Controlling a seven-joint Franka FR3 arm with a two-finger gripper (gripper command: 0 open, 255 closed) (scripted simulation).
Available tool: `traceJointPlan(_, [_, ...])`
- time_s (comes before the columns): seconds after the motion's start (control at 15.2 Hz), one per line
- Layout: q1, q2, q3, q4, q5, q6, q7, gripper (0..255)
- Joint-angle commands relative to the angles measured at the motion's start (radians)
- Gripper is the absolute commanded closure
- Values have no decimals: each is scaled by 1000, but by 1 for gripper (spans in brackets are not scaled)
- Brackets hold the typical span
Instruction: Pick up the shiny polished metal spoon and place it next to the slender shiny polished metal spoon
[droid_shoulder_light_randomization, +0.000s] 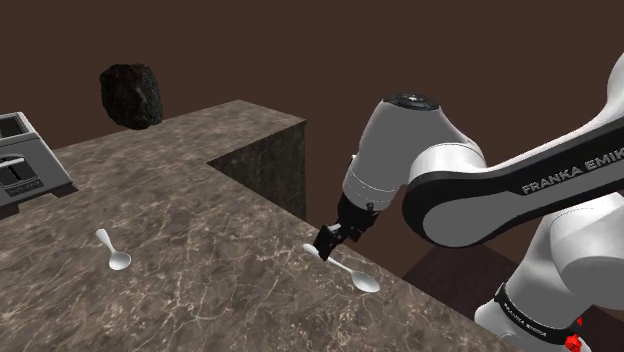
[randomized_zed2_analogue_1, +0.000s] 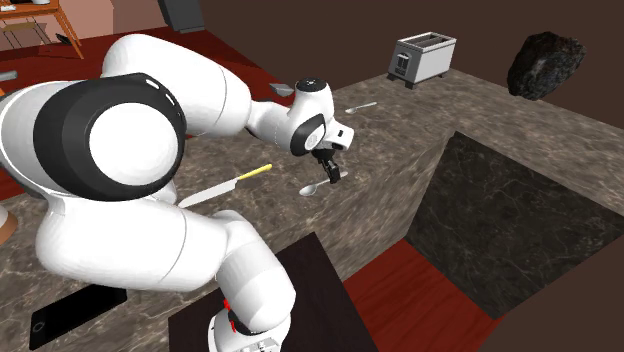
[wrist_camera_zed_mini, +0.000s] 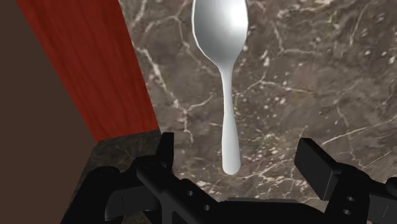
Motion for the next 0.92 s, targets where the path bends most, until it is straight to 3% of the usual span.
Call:
traceJointPlan(0.0, [-5,38,23,-4,-1,48,15,0])
traceJointPlan(0.4, [-38,136,62,-13,-24,155,33,0])
traceJointPlan(0.86, [-38,136,61,-13,-24,155,33,0])
